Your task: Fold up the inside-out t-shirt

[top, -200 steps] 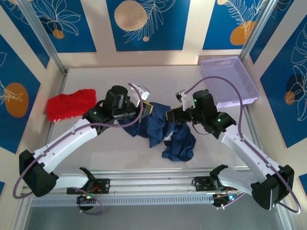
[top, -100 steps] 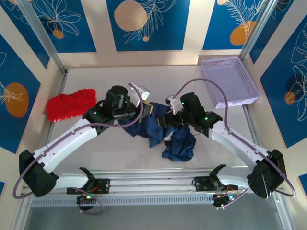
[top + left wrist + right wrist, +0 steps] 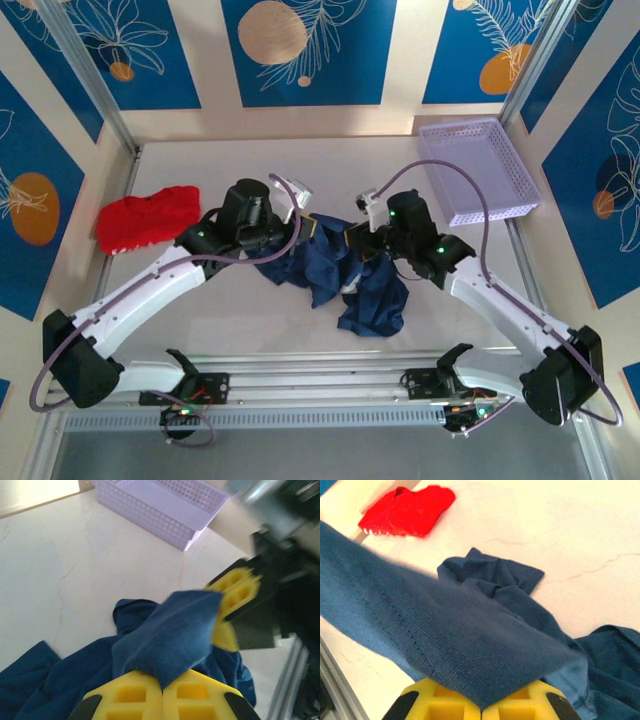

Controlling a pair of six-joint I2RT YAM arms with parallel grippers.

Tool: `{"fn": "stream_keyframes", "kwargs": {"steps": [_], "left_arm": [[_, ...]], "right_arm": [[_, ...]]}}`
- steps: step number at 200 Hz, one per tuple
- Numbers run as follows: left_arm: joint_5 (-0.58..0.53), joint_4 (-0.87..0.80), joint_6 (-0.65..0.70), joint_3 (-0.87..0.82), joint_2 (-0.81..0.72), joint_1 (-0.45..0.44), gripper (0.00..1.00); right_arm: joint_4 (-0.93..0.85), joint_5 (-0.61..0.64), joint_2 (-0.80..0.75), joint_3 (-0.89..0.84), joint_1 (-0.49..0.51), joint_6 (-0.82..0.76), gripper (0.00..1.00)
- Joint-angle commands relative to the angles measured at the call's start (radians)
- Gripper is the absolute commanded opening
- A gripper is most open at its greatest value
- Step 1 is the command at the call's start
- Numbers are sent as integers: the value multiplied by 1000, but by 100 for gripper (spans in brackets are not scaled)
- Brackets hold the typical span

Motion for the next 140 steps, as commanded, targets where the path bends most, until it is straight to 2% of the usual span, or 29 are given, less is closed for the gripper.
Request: {"fn": "stream_keyframes", "kwargs": {"steps": [1,45,79,105,140], "left_arm": [[-44,-26,6,40,24,11,0],[-60,-39,11,61,61,11,0],[13,-13,11,63,79,11,0],[101,39,-7,48,67,11,0],[136,89,-33,32,24,11,0]], "right_arm": [[-52,-86,-52,36,-54,25,1],[-77,-381,-51,98,-204,158,0],[-53,-546,5,140,-249,245,0],[-58,-532,52,155,-249,273,1],[-154,-356,91,179,-236,217,7]]}}
